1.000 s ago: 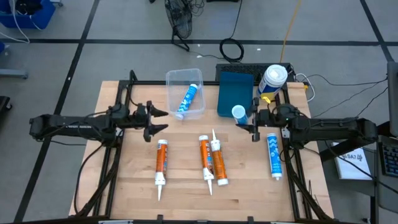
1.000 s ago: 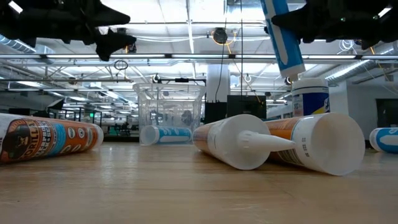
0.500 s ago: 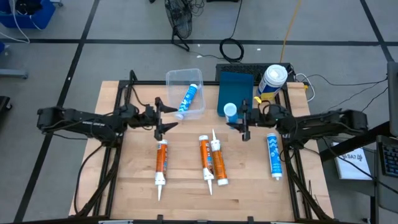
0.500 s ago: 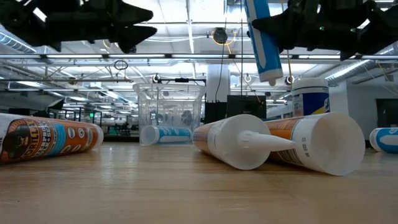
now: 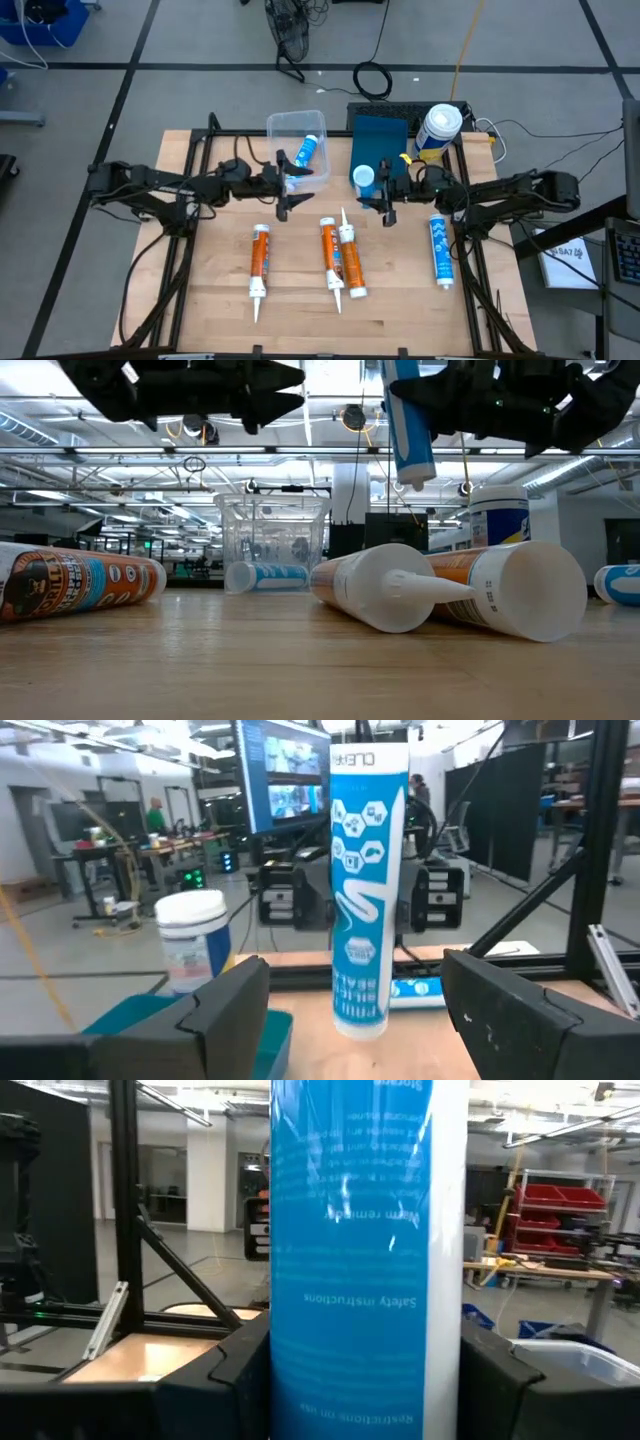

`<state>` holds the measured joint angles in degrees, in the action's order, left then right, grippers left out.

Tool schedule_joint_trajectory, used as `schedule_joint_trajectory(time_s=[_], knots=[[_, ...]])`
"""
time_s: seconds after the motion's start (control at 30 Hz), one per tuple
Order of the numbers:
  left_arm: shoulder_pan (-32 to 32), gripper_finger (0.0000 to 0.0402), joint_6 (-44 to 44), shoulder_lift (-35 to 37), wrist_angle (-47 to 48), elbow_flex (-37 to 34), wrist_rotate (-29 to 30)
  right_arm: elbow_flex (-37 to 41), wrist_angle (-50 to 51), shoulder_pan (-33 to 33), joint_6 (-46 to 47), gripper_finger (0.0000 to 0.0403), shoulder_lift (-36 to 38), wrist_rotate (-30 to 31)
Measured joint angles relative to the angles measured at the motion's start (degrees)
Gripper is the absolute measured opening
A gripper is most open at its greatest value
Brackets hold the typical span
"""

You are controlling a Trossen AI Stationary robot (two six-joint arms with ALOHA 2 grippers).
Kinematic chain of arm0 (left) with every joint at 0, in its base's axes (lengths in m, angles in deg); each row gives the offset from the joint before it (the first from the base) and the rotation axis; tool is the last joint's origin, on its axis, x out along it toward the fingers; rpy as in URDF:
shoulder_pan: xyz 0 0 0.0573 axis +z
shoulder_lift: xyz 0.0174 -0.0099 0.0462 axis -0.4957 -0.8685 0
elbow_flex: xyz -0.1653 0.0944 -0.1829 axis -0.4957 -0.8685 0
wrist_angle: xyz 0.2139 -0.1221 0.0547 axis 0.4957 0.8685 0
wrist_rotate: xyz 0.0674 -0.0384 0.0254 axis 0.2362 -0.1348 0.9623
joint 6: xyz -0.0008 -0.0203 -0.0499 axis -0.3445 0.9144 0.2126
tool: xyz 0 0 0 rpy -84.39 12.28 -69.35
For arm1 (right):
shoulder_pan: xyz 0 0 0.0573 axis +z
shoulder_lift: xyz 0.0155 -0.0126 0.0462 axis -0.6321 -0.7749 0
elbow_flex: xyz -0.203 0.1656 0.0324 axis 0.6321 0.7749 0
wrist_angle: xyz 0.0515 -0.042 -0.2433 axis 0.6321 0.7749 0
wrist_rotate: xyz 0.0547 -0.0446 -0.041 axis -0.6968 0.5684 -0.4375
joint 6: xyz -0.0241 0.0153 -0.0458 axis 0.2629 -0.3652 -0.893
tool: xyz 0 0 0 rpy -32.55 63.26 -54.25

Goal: Pick & place silicon tubes, Sealant and Lysol wipes
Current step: Put the left blue sealant into the transparent bin

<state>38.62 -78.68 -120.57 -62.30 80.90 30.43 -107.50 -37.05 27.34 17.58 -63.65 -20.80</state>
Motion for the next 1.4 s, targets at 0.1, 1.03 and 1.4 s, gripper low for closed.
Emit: schedule_joint_trajectory(time_s=[0.1, 1.03, 1.4], knots=[[0.0, 0.0294, -0.4, -2.5, 0.1, 2.2, -1.5, -1.3, 0.0, 0.2, -0.1, 0.0206, -1.2, -0.1], [0.0, 0.0294, 1.4, -6.7, 1.3, 8.0, -6.0, -15.0, 0.7, 0.7, -0.7, 0.0206, -17.8, -5.7], [-0.1, 0.0294, 1.1, -6.7, 1.0, 8.0, -6.1, -17.8, 1.8, 1.8, -2.0, 0.0206, -18.4, -5.7]])
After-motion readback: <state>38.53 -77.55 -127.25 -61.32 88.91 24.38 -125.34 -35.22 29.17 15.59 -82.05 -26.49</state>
